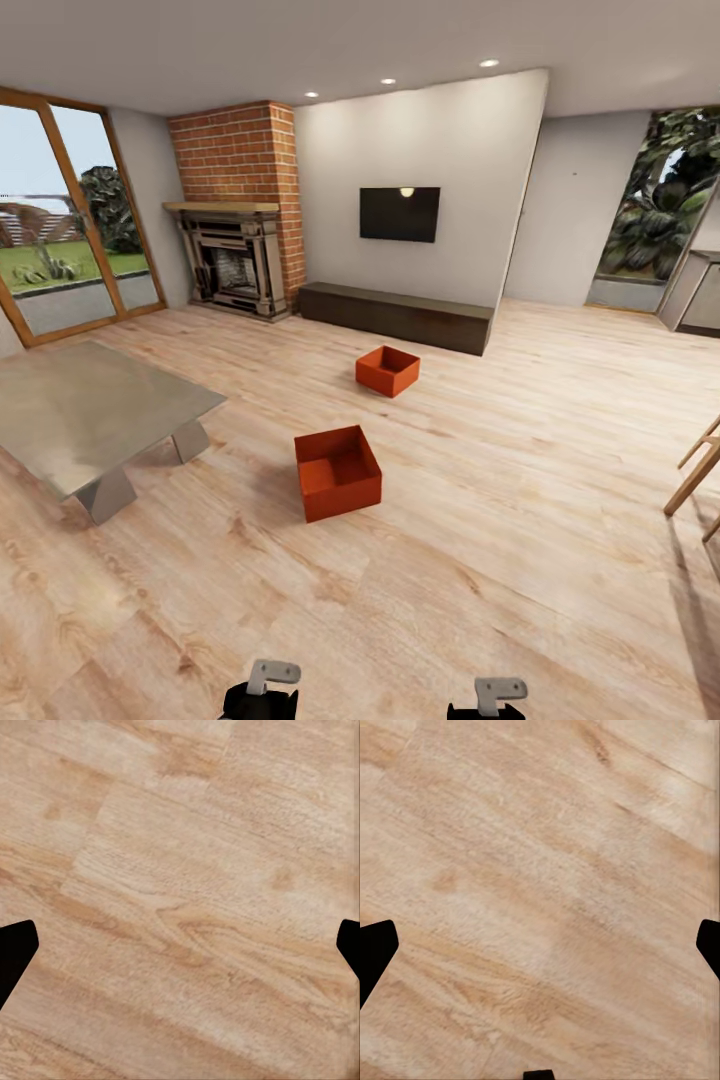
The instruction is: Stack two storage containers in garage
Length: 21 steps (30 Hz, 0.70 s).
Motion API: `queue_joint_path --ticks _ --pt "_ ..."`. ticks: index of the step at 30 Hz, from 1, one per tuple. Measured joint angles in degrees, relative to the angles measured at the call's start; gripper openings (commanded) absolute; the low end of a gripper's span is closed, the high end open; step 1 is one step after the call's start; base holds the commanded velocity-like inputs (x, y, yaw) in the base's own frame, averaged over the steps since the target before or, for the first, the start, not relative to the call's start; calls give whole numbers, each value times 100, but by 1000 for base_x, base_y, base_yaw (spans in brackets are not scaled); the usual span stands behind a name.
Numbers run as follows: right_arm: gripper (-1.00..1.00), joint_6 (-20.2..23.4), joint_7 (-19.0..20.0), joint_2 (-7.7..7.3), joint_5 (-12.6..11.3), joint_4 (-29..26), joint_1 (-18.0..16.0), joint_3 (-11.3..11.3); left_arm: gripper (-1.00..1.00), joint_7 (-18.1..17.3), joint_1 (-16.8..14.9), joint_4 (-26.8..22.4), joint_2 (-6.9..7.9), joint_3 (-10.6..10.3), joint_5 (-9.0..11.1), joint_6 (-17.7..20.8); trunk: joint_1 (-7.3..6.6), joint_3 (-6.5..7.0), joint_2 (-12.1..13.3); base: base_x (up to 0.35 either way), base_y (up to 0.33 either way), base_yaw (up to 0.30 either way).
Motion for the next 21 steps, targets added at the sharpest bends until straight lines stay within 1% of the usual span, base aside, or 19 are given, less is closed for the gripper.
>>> queue_joint_path --ticks 9,21 --pt "100 0 0 0 -7 0 0 0 100 0 0 0 1 0 0 0 0 0 0 290 -184 0" --pt "100 0 2 -4 -15 3 0 -1 100 2 0 0 1 0 1 0 -1 0 0 332 -22 0"
